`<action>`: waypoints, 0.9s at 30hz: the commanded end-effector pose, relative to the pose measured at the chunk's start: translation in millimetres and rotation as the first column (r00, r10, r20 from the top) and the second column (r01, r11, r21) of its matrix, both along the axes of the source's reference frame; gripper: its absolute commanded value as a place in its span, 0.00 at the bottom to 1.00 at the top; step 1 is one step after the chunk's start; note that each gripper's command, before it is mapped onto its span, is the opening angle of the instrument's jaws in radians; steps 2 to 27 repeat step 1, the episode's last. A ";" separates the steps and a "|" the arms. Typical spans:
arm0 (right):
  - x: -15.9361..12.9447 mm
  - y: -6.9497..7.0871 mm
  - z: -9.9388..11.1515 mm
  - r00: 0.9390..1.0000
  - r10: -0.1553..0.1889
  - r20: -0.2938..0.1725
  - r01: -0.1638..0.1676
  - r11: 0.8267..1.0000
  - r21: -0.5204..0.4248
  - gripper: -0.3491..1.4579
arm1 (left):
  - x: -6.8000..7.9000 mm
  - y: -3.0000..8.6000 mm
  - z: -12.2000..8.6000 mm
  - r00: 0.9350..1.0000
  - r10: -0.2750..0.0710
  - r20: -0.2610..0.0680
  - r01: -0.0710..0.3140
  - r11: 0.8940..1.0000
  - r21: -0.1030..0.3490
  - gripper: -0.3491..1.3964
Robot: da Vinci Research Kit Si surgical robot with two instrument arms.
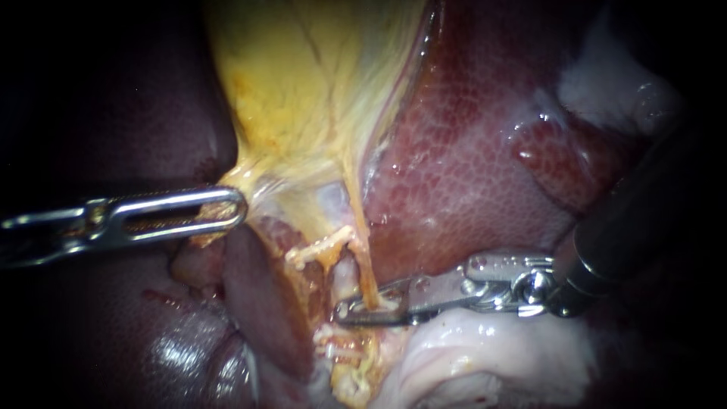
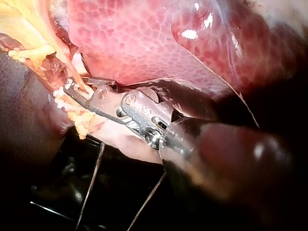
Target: Clipping second clip right tube
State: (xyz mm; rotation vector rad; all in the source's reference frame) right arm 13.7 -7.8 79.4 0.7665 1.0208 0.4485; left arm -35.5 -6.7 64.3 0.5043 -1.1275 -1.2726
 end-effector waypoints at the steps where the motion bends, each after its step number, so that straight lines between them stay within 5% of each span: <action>1: -0.1 0.5 -0.2 1.000 0.025 0.010 -0.025 1.000 -0.011 0.35 | 0.0 0.0 0.0 1.000 0.000 0.000 0.000 1.000 0.000 0.00; 27: -0.1 0.5 -0.2 1.000 0.025 0.010 -0.025 1.000 -0.011 0.35 | 0.0 0.0 0.0 1.000 0.000 0.000 0.000 1.000 0.000 0.00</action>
